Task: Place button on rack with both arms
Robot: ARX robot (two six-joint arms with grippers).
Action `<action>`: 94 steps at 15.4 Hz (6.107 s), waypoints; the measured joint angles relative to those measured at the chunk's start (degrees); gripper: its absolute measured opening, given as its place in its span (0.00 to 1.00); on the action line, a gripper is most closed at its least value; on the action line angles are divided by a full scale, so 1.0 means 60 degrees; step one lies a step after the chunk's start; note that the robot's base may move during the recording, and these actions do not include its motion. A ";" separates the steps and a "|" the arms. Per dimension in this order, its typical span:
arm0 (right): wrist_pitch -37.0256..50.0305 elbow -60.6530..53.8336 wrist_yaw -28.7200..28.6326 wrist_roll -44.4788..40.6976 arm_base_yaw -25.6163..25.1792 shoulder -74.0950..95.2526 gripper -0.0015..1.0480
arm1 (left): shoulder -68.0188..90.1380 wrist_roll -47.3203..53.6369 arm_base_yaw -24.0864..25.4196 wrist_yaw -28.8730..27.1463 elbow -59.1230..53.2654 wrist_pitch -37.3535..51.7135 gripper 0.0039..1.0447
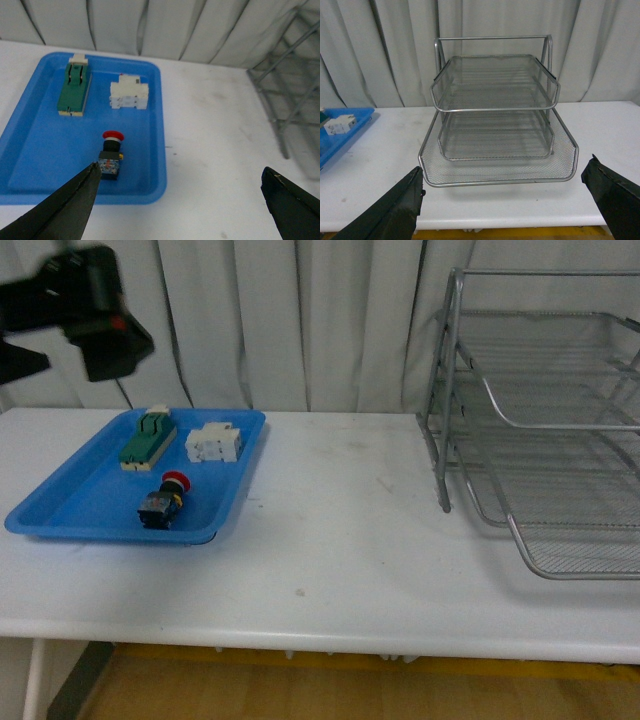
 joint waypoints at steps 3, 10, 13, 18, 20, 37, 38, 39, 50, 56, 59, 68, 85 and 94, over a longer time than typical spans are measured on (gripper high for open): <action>0.0000 0.0000 0.0000 0.0000 0.0000 0.0000 0.94 | 0.3982 0.0568 -0.0015 -0.0444 0.3093 -0.1126 0.94; 0.0000 0.0000 0.0000 0.0000 0.0000 0.0000 0.94 | 0.6991 0.1290 0.0925 -0.0091 0.6295 -0.4058 0.94; 0.0000 0.0000 0.0004 0.0000 0.0000 0.0000 0.94 | 0.7431 0.1891 0.1082 -0.0018 0.6451 -0.3872 0.94; 0.0000 0.0000 0.0000 0.0000 0.0000 0.0000 0.94 | 0.8553 0.2820 0.1326 -0.0142 0.7260 -0.3639 0.94; 0.0000 0.0000 0.0000 0.0000 0.0000 0.0000 0.94 | 0.8692 0.2812 0.1344 -0.0040 0.7457 -0.3712 0.94; 0.0000 0.0000 0.0000 0.0004 0.0000 0.0000 0.94 | 0.6404 0.3082 0.1075 -0.0204 0.5825 -0.1858 0.35; 0.0000 0.0000 0.0000 0.0004 0.0000 0.0000 0.94 | 0.5617 0.2976 0.1031 -0.0168 0.5162 -0.1147 0.34; 0.0000 0.0000 0.0000 0.0000 0.0000 0.0000 0.94 | 0.4823 0.2907 0.0940 0.0047 0.4419 -0.0634 0.34; 0.0000 0.0000 0.0000 0.0000 0.0000 0.0000 0.94 | -0.1723 0.0710 -0.0040 -0.0718 -0.3173 0.1810 0.34; 0.0004 0.0000 0.0000 0.0000 0.0000 0.0000 0.94 | -0.1687 0.0397 -0.0106 -0.0739 -0.3370 0.2025 0.34; 0.0000 0.0000 0.0000 0.0000 0.0000 0.0000 0.94 | -0.1676 0.0397 -0.0237 -0.0765 -0.3421 0.2022 0.34; 0.0000 0.0000 0.0000 0.0000 0.0000 0.0004 0.94 | -0.1708 0.0328 -0.0317 -0.0783 -0.3519 0.1912 0.34; 0.0004 0.0000 0.0018 0.0000 0.0000 0.0000 0.94 | 0.4681 0.0182 -0.3614 -0.0550 0.3359 -0.1096 0.34; 0.0004 0.0000 0.0018 0.0004 0.0000 0.0000 0.94 | 0.6648 0.0248 -0.2707 -0.0871 0.5982 -0.3100 0.34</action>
